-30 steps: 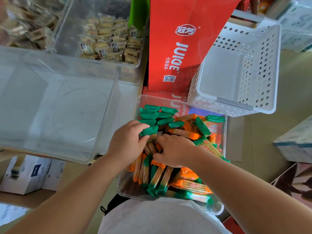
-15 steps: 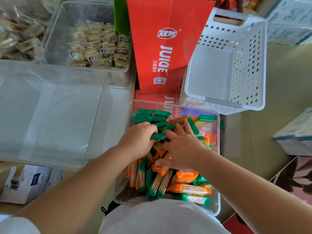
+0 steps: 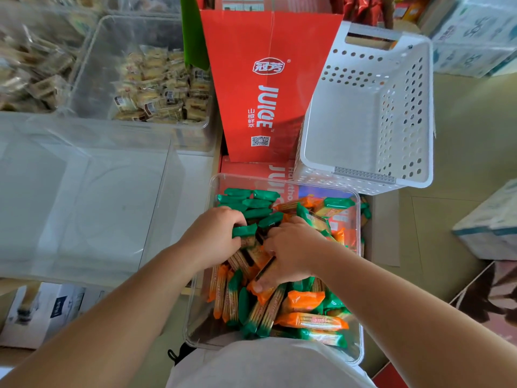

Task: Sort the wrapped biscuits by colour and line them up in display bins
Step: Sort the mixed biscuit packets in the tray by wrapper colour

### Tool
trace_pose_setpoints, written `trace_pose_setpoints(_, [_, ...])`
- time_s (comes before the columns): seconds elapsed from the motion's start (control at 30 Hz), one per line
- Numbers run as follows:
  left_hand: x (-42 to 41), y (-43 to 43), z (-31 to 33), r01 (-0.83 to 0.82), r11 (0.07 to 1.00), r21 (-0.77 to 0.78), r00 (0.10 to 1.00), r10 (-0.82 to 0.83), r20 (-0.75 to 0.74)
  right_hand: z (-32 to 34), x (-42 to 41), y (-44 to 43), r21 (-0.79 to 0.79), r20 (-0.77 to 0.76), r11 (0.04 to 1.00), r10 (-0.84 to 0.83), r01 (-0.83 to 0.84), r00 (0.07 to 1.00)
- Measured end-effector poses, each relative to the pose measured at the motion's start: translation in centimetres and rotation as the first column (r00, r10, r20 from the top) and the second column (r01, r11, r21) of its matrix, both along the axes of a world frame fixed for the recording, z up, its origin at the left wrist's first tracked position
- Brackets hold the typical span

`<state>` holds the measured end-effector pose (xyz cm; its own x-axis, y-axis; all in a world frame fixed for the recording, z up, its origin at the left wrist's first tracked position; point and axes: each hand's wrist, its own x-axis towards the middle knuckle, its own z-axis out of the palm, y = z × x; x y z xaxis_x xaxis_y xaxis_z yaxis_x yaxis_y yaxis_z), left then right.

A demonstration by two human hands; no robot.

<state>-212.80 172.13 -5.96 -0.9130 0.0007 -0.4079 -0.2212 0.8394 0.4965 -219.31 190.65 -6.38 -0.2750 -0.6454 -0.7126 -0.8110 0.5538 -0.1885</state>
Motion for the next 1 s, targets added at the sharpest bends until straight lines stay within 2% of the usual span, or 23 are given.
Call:
trace_pose_setpoints(0.17, [0.5,0.3,-0.1,-0.026,0.999,0.023,0.999,0.027,-0.034,1.0,0.2,0.6,-0.072,0.098,0.994,-0.080,0.087,0.992])
trace_pose_setpoints(0.3, [0.8,0.7,0.6,-0.105,0.994,0.010,0.987,0.105,-0.122,0.7,0.4,0.1,-0.021,0.058,0.989,-0.143,0.145,0.988])
trace_pose_setpoints(0.4, [1.3,0.2,1.7,-0.213,0.977,-0.011,0.955,0.206,-0.214,-0.3,0.3,-1.1,0.066,0.056,0.997,-0.050,0.047,0.997])
trace_pose_setpoints(0.5, [2.3,-0.9,2.6,-0.267,0.964,0.001,0.938,0.260,-0.228,-1.2,0.7,-2.4,0.157,0.067,0.986,0.039,-0.049,0.997])
trace_pose_setpoints(0.63, [3.9,-2.1,3.1,-0.330,0.943,0.041,0.908,0.329,-0.258,-1.7,2.0,-3.6,0.224,0.067,0.975,-0.002,-0.013,0.998])
trace_pose_setpoints(0.7, [4.7,-2.4,2.8,-0.350,0.934,0.064,0.899,0.355,-0.258,-1.7,2.8,-4.0,0.211,0.091,0.977,-0.053,0.033,0.994])
trace_pose_setpoints(0.87, [5.7,-2.5,1.4,-0.357,0.929,0.096,0.889,0.370,-0.271,-2.2,3.6,-4.4,0.049,0.106,0.997,-0.066,0.061,0.992])
trace_pose_setpoints(1.0, [5.7,-2.0,0.8,-0.391,0.911,0.129,0.861,0.412,-0.298,-2.6,3.7,-4.7,0.068,0.074,0.998,0.004,-0.009,0.997])
